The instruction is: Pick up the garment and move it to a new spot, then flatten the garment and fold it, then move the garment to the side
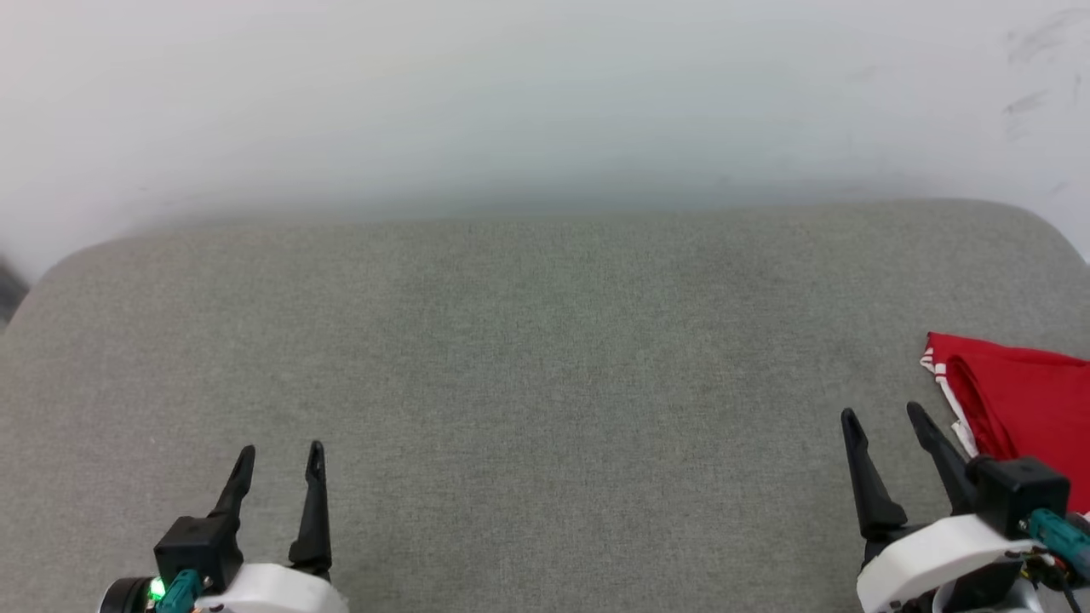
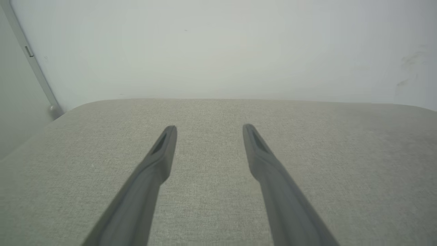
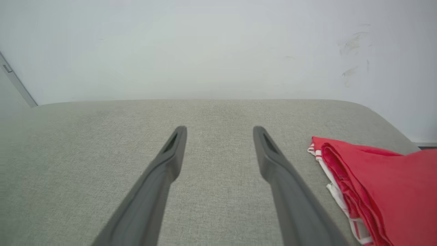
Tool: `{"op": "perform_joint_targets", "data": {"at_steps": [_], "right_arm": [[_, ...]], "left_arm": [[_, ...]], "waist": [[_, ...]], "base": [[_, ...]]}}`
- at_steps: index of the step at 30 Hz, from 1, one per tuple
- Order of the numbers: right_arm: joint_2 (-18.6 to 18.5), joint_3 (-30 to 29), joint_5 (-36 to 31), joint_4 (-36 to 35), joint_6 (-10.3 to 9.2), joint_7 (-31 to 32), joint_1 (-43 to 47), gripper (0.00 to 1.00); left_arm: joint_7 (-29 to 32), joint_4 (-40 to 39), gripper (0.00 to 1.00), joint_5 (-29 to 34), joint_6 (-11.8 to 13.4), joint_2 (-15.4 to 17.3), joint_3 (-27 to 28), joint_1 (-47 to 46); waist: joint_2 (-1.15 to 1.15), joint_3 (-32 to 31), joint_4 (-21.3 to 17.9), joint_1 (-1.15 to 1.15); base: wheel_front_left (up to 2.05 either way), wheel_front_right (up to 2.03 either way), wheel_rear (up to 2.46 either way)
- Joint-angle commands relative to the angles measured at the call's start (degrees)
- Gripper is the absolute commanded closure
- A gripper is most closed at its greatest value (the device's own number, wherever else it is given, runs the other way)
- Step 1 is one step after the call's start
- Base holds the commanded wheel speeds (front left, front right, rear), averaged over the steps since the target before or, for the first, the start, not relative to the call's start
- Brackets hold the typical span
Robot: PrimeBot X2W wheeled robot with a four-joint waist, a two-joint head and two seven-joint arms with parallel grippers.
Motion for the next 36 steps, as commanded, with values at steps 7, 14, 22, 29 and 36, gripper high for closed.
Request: {"op": "perform_joint_targets", "data": {"at_steps": [7,14,22,29,36], "right_arm": [[1.64,-0.56,-1.27,-5.42,-0.04,2.23,4.56,0.0],[1.92,-0.31,-1.44,-6.35,-0.04,2.55,5.12,0.0],[1.75,0.41,-1.24,-5.92,-0.04,2.17,5.27,0.0],[1.49,1.0,-0.59,-5.41,-0.04,1.9,5.43,0.0],[1.8,0.82,3.37,-3.98,0.0,2.5,4.56,1.0]], "left_arm": [[-0.31,-0.04,0.0,0.35,-0.33,1.11,-0.28,1.7],[-0.33,-0.06,0.0,0.19,-0.41,0.86,-0.84,1.15],[-0.35,0.29,0.0,-0.26,-0.59,0.64,-1.03,0.91],[-0.37,0.53,0.0,-0.62,-0.86,0.63,-1.03,0.62],[1.07,1.42,1.0,-3.98,-1.56,-0.41,-0.3,1.19]], "waist": [[0.0,-1.57,-0.35,0.01],[0.0,-1.47,-0.42,0.01],[0.0,-1.28,-0.25,0.01],[0.0,-1.23,-0.07,0.01],[0.0,-1.21,0.02,0.01]], "base": [[0.0,0.0,0.0],[0.0,0.0,0.0],[0.0,0.0,0.0],[0.0,0.0,0.0],[0.0,0.0,0.0]]}}
